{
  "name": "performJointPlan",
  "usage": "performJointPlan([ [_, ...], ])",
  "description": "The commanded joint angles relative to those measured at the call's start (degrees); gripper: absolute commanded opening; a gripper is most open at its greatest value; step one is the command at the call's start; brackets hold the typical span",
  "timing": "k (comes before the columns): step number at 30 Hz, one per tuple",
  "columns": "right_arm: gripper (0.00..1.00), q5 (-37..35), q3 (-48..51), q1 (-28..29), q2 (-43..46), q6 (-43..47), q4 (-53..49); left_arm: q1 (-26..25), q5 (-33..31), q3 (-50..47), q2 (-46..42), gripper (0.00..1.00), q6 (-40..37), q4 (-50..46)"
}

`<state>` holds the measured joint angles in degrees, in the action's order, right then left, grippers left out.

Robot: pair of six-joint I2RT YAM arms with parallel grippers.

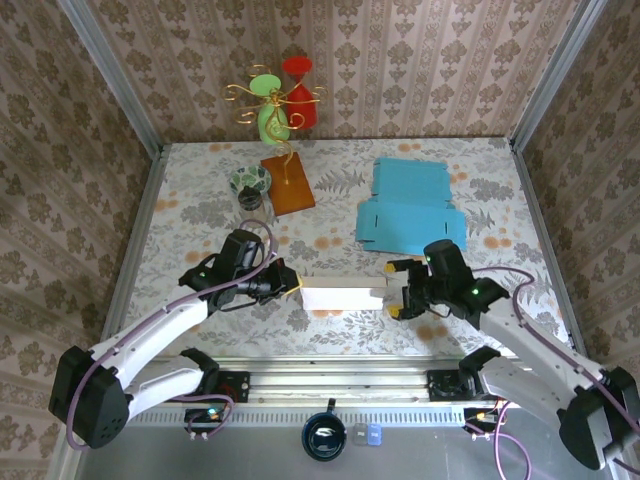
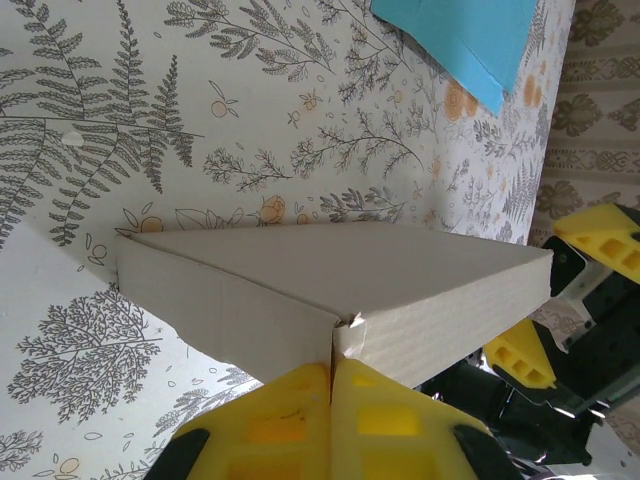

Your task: Fold the paper box

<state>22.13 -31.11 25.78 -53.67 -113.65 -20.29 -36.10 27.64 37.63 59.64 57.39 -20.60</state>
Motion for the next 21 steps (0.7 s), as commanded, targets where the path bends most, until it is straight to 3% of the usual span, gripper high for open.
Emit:
performJointPlan([
  [1,0.79,0.28,0.40,0.24,-3.35,-2.75,6.27,-0.55,-4.95,-1.86,2.19,0.01,-1.55,-8.33],
  [7,0.70,1.81,0.97,0.32,-9.18,-3.20,13.97,-0.79,-5.81,-1.14,2.06,0.04,-2.35,-8.82],
  [14,0.53,6.22,-0.14,0.42,-15.14,-0.21,20.21,-0.60,-8.66,2.58,0.57,0.23,-3.29,-11.72],
  [21,0.39,3.77,-1.26,2.57,-19.12,3.10,25.98,4.47,-9.20,7.43,-5.78,0.31,-1.06,-13.71],
])
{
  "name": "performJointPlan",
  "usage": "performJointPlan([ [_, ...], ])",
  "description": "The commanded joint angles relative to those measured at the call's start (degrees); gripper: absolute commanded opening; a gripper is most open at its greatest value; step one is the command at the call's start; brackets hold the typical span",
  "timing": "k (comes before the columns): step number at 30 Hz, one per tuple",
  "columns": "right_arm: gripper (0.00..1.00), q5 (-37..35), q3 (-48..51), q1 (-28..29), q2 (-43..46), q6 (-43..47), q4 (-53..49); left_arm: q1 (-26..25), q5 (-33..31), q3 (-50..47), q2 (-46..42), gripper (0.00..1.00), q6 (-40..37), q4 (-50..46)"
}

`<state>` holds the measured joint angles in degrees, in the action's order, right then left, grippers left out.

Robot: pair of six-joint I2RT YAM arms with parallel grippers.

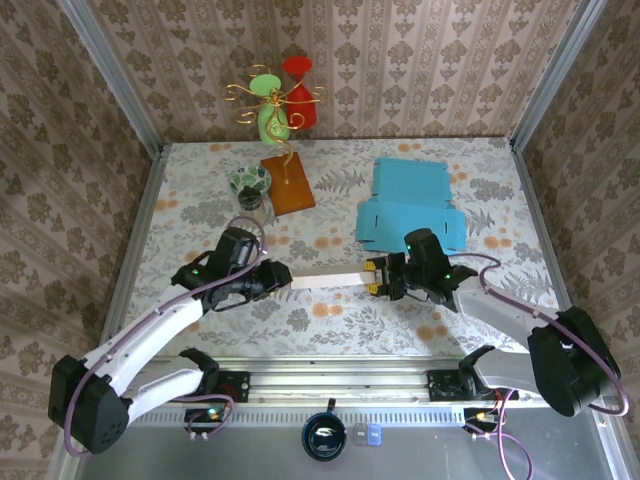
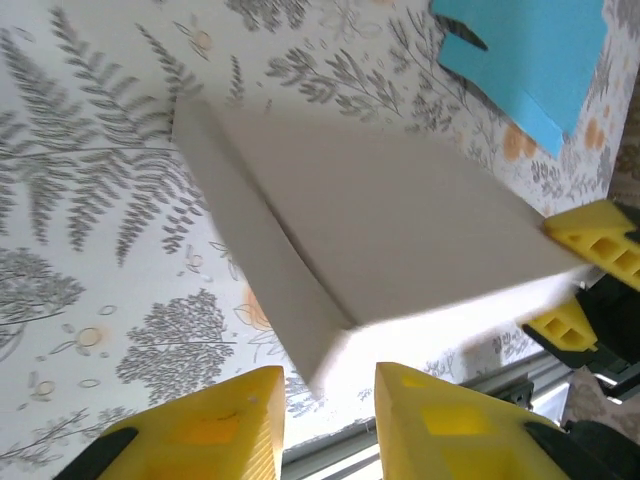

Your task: Fold the paper box

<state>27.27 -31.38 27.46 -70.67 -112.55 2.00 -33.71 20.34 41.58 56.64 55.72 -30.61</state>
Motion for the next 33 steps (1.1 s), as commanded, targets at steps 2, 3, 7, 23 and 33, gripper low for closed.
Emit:
performJointPlan([
  [2,0.39,-2.13,-2.39,1.80,-4.42,3.21,6.14,4.27,-1.81,5.68,-4.47,0.32,0.51,-4.95],
  [3,0.38,-2.48,-3.49,2.42,-5.96,3.82,7.98,5.34,-2.01,6.91,-5.21,0.32,0.21,-5.74],
  [7,0.35,-3.13,-9.32,5.19,-14.12,7.70,13.66,8.99,-3.65,11.70,-7.47,0.32,-1.78,-8.36],
  [23,0.38,-2.28,-25.27,10.44,-41.46,17.78,28.39,11.13,-8.13,11.01,-15.99,0.29,-3.37,-11.15],
  [33,0.66,-0.47,-30.21,11.25,-41.41,20.97,6.33,11.18,-17.41,14.11,-18.94,0.27,-8.93,-26.80],
])
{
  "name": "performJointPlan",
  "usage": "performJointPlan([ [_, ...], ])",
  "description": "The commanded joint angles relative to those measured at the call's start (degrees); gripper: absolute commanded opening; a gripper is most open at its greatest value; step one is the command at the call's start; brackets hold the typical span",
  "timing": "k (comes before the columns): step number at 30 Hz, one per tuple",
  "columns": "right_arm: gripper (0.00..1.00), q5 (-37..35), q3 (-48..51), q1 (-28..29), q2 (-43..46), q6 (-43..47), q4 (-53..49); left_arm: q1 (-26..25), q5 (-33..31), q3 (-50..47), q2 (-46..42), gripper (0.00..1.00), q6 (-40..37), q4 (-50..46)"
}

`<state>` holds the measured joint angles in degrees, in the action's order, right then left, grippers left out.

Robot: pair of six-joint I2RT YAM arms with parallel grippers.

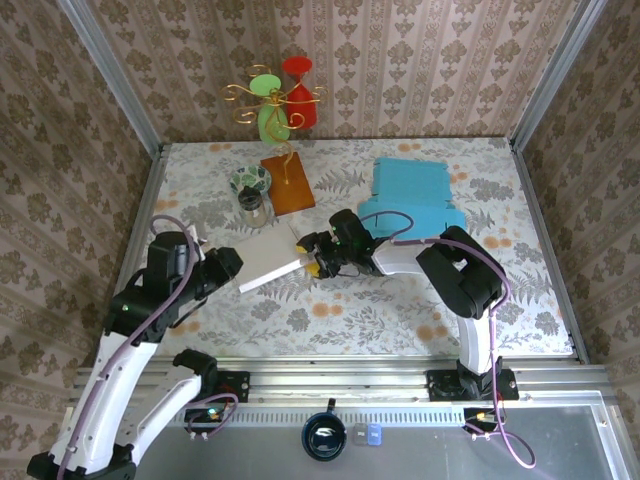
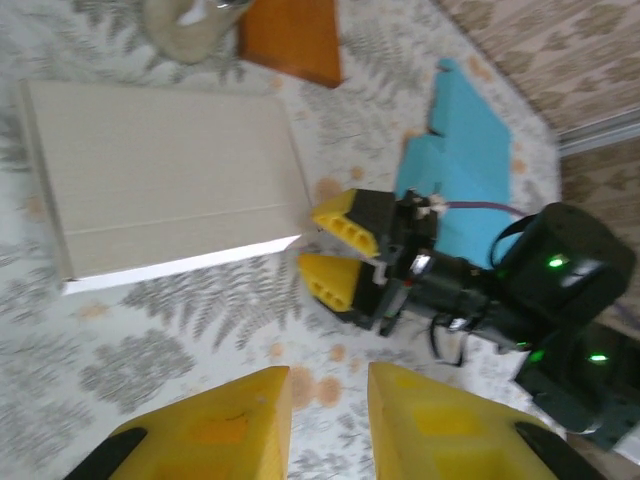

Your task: Fold the paper box

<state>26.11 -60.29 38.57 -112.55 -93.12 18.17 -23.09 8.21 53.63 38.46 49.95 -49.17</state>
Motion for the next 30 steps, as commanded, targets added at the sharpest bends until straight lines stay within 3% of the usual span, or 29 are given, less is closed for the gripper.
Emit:
performJointPlan([
  [1,0.69,0.87,-1.35,0.11,0.73,1.42,-11.00,0.59,-5.79,2.01,-1.08,0.27,-3.43,-8.71],
  [7,0.73,2.62,-3.80,-0.28,4.49,6.16,-24.02,0.69,-6.46,1.60,-1.82,0.27,-3.87,-8.33],
  [13,0.72,-1.05,-7.96,-1.80,8.86,24.02,-38.28,0.72,-6.46,2.22,-1.37,0.27,-7.13,-7.91],
  [18,0.63,3.59,-18.91,-3.45,1.20,39.41,-39.35,0.56,-7.81,2.01,-2.56,0.27,-10.72,-8.78],
  [23,0.61,1.87,-33.33,-3.67,-6.29,52.75,-48.64,0.75,-11.69,3.73,-4.62,0.28,-12.81,-12.63],
  [30,0.62,0.91,-43.61,-3.94,-14.04,61.99,-57.28,0.70,-12.19,4.12,-6.55,0.29,-12.60,-14.86],
])
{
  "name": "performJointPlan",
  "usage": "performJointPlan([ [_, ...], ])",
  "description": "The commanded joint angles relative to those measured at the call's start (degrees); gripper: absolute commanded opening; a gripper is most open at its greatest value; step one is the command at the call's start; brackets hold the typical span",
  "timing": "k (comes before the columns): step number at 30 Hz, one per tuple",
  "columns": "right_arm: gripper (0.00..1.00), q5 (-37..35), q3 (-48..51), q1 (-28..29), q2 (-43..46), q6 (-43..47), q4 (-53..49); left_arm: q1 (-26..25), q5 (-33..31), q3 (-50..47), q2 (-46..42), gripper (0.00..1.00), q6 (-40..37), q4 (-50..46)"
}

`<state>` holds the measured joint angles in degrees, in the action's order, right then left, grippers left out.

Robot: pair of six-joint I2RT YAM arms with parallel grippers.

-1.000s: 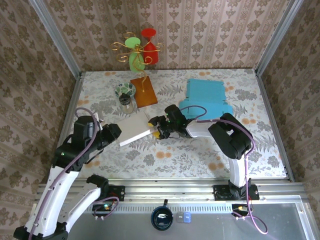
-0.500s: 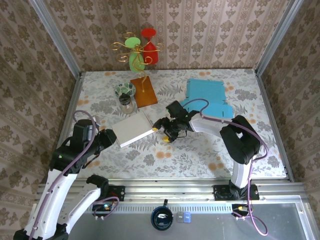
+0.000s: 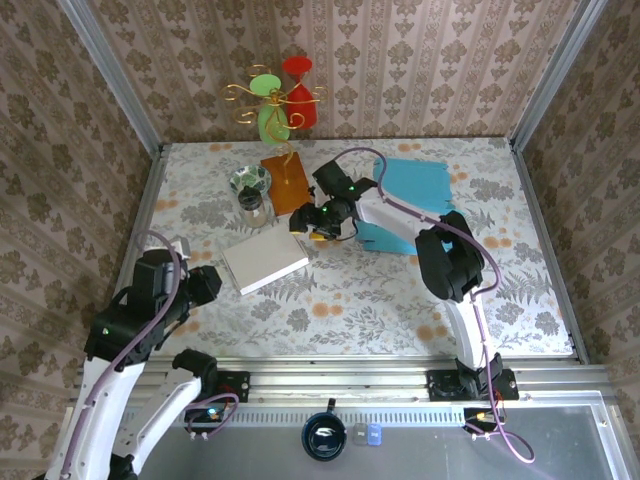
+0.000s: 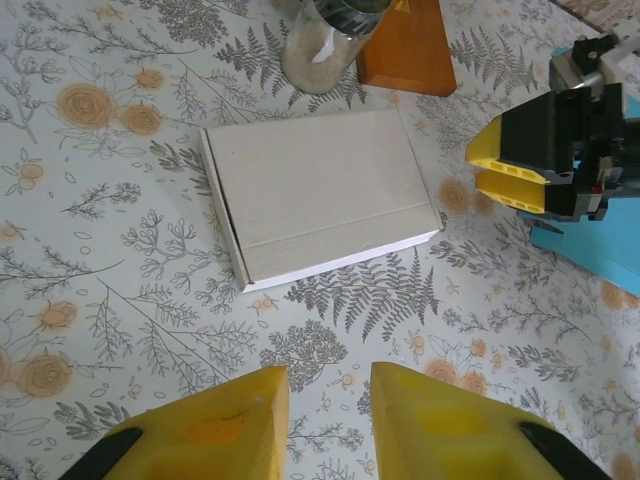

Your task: Fold the paper box

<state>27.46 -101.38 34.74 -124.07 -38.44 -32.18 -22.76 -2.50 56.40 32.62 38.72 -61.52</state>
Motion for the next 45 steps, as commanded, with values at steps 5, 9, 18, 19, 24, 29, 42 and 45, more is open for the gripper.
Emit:
performJointPlan([
  [5,0.62,2.30,-5.68,0.39,-6.35,8.51,-6.80,0.36,-1.15,1.65,-1.90,0.29,-1.03,-2.80],
  [9,0.61,2.84,-6.90,0.79,-8.51,7.89,-6.37,0.37,-0.40,2.04,-2.93,0.29,-1.53,-3.10],
  [18,0.52,5.27,-7.11,2.78,-10.79,2.99,-0.80,0.38,0.03,3.02,-3.41,0.29,-1.98,-7.01],
  [19,0.50,5.11,-7.16,3.19,-10.92,2.38,-0.37,0.43,0.53,3.05,-3.37,0.29,-1.98,-7.05],
  [24,0.44,3.77,-6.22,5.81,-11.01,-2.64,4.17,0.39,2.32,2.92,-3.52,0.27,-1.97,-7.44],
  [29,0.40,1.50,-5.41,9.11,-10.99,-10.24,10.01,0.42,2.36,2.98,-4.24,0.25,-2.53,-5.92],
  [42,0.42,-13.17,7.74,10.88,5.63,-17.02,16.40,0.42,7.43,-2.39,-10.41,0.51,-1.87,3.20],
  [45,0.43,-16.46,12.63,9.78,12.27,-17.83,15.84,0.36,10.75,-3.81,-8.43,0.47,-1.43,7.05],
])
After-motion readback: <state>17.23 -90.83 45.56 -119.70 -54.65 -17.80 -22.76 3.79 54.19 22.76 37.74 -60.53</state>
